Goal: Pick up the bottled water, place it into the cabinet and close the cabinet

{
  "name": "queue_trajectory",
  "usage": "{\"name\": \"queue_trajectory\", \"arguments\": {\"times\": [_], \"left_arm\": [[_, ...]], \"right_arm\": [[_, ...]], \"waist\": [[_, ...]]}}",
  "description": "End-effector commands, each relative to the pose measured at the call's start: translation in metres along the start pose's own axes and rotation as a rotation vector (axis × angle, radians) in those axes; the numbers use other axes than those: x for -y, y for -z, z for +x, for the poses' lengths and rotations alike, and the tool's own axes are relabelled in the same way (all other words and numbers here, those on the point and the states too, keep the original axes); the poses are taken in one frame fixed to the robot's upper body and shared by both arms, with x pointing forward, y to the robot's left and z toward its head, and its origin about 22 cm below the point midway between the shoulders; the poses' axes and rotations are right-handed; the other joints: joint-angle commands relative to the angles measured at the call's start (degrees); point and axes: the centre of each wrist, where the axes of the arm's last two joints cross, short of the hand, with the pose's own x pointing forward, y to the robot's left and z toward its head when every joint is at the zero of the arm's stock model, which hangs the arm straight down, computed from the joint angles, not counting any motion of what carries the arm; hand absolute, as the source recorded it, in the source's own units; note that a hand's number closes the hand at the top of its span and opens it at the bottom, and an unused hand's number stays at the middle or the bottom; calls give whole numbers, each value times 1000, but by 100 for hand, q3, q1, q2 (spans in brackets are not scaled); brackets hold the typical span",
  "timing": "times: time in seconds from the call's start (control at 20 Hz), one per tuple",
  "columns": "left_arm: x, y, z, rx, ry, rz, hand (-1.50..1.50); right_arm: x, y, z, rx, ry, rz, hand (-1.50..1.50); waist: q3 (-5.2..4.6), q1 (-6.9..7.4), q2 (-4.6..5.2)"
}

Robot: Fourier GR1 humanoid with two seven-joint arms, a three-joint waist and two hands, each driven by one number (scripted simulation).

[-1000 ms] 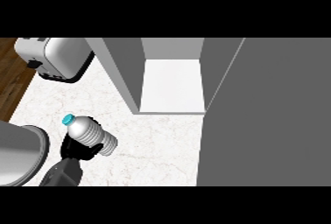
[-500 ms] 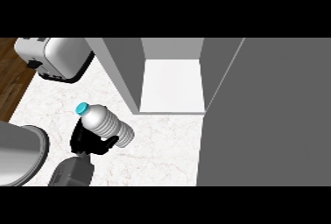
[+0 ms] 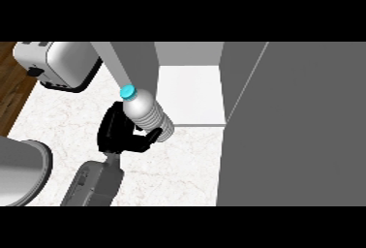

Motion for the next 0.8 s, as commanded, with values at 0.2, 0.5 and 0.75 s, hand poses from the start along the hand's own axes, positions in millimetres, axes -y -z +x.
{"name": "queue_trajectory", "arguments": {"times": [0.2,0.5,0.75], "left_arm": [[55,45,13,36,116,-36,150],[65,59,31,93,265,14,150],[76,66,29,106,326,74,150]], "right_arm": [[2,5,-2,8,13,4,-150],[-5,5,-7,11,39,15,-150],[11,4,1,-1,27,22,-150]], "waist": [[2,-121,29],[7,-214,27],[9,-340,52]]}}
